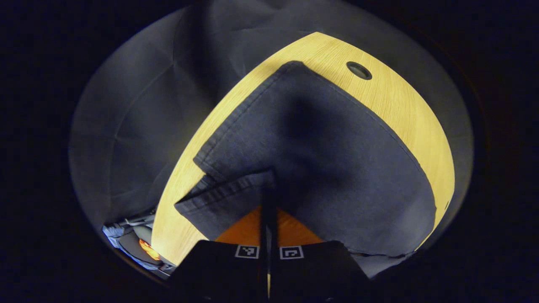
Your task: Grasp the waist and the cuffs of the jeans and fold them to make the two legs overlap; first hold the waist and fold one-third of the jeans toward the cuffs, then hold the cuffs and fold the remaining one-third in the same direction to finish folding.
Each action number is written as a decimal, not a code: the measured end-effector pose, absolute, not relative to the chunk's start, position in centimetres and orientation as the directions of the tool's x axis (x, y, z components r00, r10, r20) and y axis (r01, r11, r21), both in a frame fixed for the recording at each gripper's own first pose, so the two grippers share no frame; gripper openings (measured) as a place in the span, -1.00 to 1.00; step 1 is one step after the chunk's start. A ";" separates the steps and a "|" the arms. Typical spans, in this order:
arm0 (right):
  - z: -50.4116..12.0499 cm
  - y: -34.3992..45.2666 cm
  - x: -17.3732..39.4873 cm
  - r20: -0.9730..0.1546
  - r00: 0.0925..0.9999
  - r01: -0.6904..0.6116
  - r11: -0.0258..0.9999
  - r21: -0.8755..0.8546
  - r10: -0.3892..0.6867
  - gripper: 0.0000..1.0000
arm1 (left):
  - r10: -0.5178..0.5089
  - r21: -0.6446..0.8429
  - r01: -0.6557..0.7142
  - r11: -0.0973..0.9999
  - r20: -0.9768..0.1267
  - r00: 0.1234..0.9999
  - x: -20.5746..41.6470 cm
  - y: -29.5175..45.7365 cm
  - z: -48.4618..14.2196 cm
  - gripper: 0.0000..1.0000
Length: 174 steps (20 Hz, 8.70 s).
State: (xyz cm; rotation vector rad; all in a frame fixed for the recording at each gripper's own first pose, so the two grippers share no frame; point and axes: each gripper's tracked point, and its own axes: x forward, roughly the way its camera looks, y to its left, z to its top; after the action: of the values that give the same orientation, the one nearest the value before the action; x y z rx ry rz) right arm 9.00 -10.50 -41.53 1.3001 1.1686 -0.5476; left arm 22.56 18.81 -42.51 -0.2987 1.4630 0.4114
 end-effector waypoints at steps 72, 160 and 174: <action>-49.3 -10.1 18.4 -0.859 0.507 0.660 0.609 0.439 0.070 -0.47 | 0.016 0.106 0.009 0.994 -0.233 0.972 19.4 -6.6 -7.6 0.92; -19.2 13.2 9.6 -0.506 0.862 0.025 1.000 -0.013 -0.028 0.88 | -0.003 -0.182 -0.366 0.913 -0.898 0.440 27.8 20.4 -41.0 -0.82; -18.7 9.3 12.2 -0.455 0.890 -0.023 0.999 0.030 0.034 0.89 | -0.120 -0.191 -0.023 0.981 -0.701 0.703 28.6 10.1 -21.1 -0.84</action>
State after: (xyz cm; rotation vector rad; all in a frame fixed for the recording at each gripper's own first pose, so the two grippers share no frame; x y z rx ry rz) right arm 12.19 9.31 -18.66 0.0239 0.4734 0.0297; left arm 28.60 10.13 -21.09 -0.1915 0.7906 -0.0544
